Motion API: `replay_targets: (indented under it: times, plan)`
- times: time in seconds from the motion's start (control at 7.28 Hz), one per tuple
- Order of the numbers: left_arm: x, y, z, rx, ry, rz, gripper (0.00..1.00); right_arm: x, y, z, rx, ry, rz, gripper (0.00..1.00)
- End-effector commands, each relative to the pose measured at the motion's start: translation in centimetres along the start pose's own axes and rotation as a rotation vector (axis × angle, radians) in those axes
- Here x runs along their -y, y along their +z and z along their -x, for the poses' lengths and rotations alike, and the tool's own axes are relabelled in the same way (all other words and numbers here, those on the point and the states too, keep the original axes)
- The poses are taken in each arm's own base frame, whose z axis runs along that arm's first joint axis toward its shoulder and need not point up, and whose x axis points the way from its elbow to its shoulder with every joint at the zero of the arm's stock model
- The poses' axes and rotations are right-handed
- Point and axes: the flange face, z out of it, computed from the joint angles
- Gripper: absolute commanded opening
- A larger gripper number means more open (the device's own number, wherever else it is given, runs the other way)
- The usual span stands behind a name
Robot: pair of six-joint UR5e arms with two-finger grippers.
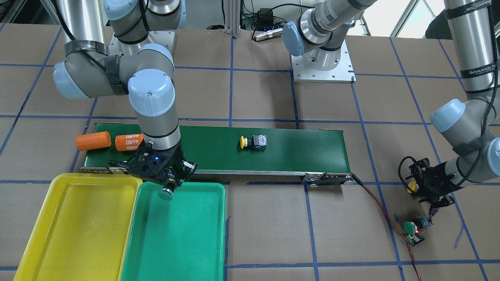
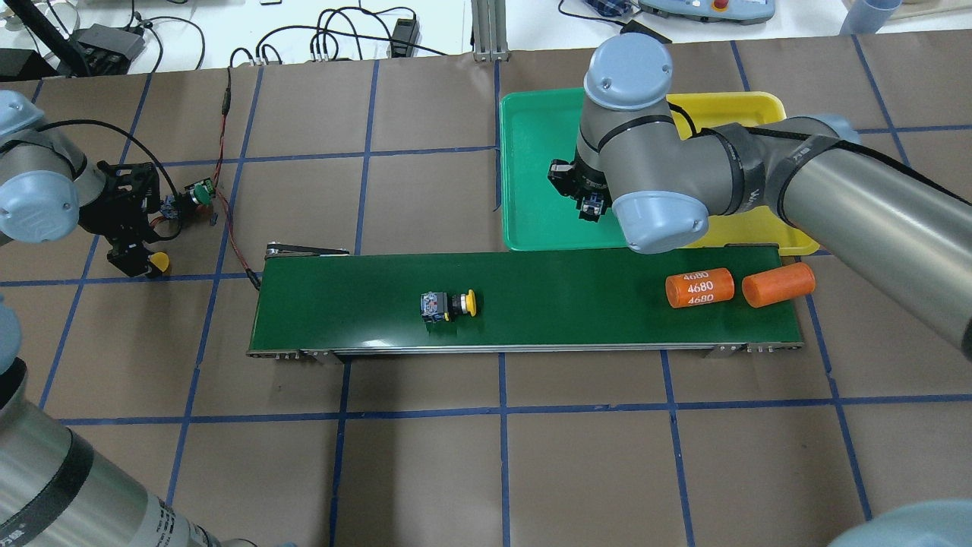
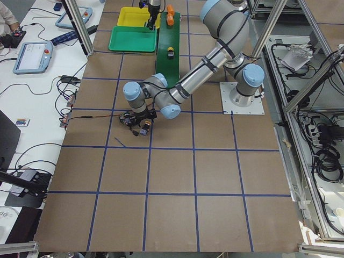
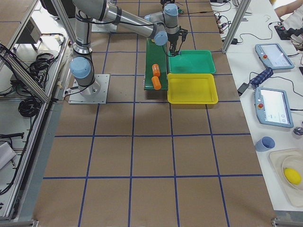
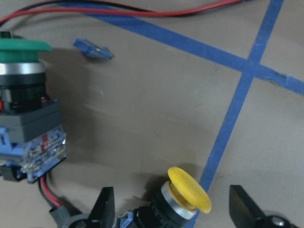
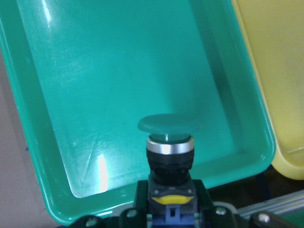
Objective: Sort buttons by color to trays
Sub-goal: 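Lift the green button over the green tray with the right gripper, then open the right gripper over the green tray while the left gripper grasps a yellow button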
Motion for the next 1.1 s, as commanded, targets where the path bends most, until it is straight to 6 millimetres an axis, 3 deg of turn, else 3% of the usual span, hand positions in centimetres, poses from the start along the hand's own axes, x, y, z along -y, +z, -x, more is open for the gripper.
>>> replay_targets:
  times: [0.0,0.14,0.27,0.41,0.55,0.69,0.82,0.96]
  plan:
    - [0.3,-0.4,-0.3,0.005,-0.005,0.001,0.16,4.6,2.7,-1.7,-0.007,0.019,-0.011,0.0]
    - [0.6,-1.2,-0.5,0.013,-0.001,0.004,0.15,6.4,3.0,-1.6,-0.003,0.009,-0.02,0.0]
    - [0.9,-2.3,-1.0,0.015,0.002,0.006,0.15,6.7,3.5,-1.4,-0.002,0.005,-0.019,0.0]
    - [1.1,-3.9,-2.1,-0.032,0.0,-0.005,0.15,6.5,4.1,-1.2,-0.006,-0.001,-0.011,0.18]
    - [2.7,-6.0,-3.5,-0.055,0.005,-0.012,0.15,6.5,5.0,-1.1,-0.012,-0.017,0.0,0.29]
    - [6.4,-7.6,-5.5,-0.074,-0.006,-0.01,0.15,6.3,5.4,-1.0,-0.014,-0.042,0.006,0.6]
    - [9.4,-9.0,-7.5,-0.067,-0.043,-0.002,0.15,6.2,5.2,-0.8,-0.012,-0.046,0.002,1.0]
    - [10.4,-8.8,-8.5,-0.067,-0.033,0.01,0.18,6.3,4.4,-0.6,-0.004,-0.047,-0.012,1.0]
